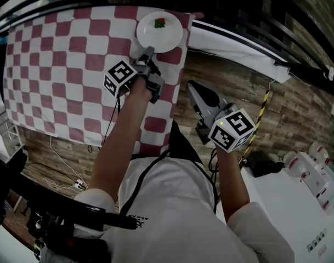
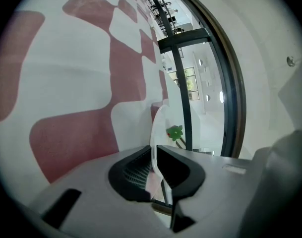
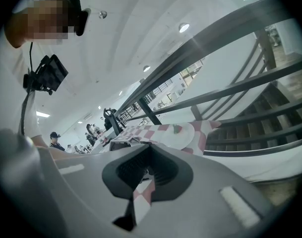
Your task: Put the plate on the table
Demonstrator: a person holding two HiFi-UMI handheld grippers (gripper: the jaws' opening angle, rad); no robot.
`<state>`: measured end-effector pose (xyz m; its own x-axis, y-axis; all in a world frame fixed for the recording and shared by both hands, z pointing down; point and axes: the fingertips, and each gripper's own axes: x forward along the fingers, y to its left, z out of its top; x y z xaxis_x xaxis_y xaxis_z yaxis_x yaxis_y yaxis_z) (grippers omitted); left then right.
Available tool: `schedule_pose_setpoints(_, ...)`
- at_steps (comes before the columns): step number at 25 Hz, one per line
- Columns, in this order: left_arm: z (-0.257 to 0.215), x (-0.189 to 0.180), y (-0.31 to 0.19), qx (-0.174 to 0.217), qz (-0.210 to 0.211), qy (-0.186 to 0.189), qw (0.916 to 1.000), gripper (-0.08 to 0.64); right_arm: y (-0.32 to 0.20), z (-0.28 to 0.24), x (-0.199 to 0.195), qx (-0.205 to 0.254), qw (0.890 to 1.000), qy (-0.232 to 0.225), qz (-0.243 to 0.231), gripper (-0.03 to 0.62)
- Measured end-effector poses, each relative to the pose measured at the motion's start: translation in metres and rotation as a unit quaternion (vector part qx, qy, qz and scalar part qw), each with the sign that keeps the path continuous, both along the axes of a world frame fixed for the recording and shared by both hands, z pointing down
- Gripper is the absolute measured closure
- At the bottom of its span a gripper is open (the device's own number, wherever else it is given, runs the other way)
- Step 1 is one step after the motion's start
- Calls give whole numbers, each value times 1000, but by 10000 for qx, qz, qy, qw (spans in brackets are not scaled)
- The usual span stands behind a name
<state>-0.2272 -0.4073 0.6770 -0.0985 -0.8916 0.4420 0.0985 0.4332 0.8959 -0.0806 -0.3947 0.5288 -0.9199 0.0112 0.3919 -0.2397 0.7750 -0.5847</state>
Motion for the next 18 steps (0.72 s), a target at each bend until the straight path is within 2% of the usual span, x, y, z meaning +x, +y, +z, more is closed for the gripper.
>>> schedule_pose_setpoints(2,0,0,-1,-63,65,-33,10000,530,0,-1,0,21,10000,12,21,583)
schedule_pose_setpoints(5,-3,0,-3,-85,132,-35,9999,483,1,-3,-1,39,10000,13,42,583)
schedule_pose_setpoints(14,-17,3,-4,204,270,69,9994,337,9,-9,0,83,9999,-10,120,583)
schedule_pose_setpoints(18,-22,13,14,268,397,90,9988,325,17,-13,1,115,9998,-18,163,583)
